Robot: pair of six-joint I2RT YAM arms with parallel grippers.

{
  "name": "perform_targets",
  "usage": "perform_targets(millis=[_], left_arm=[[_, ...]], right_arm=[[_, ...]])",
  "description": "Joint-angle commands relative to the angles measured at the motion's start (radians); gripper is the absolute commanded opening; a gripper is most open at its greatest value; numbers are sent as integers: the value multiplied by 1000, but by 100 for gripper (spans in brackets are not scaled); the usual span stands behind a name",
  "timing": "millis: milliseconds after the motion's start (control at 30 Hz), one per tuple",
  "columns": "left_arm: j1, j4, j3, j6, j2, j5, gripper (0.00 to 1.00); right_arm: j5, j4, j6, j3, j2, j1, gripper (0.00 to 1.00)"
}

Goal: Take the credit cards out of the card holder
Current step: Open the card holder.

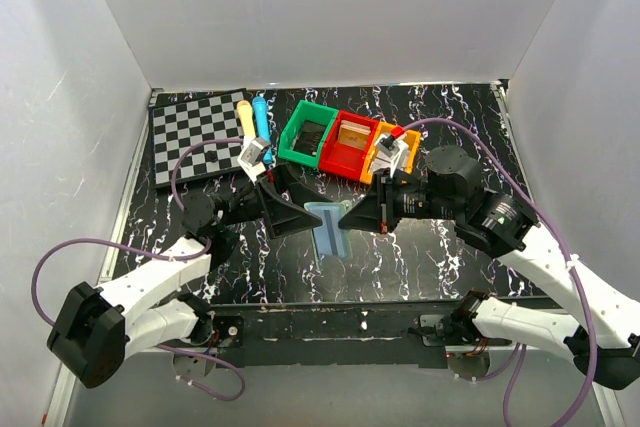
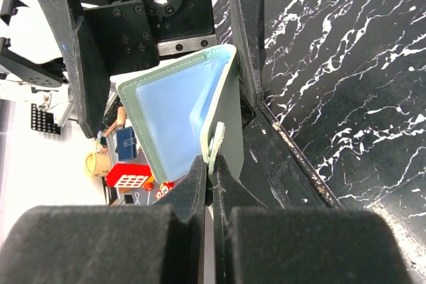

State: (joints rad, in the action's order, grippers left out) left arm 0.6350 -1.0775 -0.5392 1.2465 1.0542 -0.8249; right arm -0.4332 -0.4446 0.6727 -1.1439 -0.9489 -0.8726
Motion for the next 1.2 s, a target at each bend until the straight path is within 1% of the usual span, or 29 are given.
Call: perform_targets(millis=[0,300,567,667,833,900,933,1033,1167], left_arm=[[3,68,15,-42,-34,20,98],[3,122,56,-64,-59,41,98],[2,300,47,-139,-134,61,98],[2,356,47,-165,-154,61,96],[2,460,44,-226,-192,73,87],[3,519,41,-258,-215,90,78],[3,534,41,-268,-224,98,76],[3,562,41,-286,-243,105,73],[3,596,33,-306,-252,105,66]], right_arm=[[71,-48,-31,-68,13,-3,1],[119,-59,-28,-59,21,-2,1],[152,-29,-1,-20,36,-2,1],[157,-26,2,-14,32,-2,1],[165,-22,8,-7,32,-2,1],[166,-26,8,-5,35,-2,1],[166,-25,10,-4,36,-2,1],[163,-26,10,-2,38,-2,1],[166,-26,10,0,42,0,1]])
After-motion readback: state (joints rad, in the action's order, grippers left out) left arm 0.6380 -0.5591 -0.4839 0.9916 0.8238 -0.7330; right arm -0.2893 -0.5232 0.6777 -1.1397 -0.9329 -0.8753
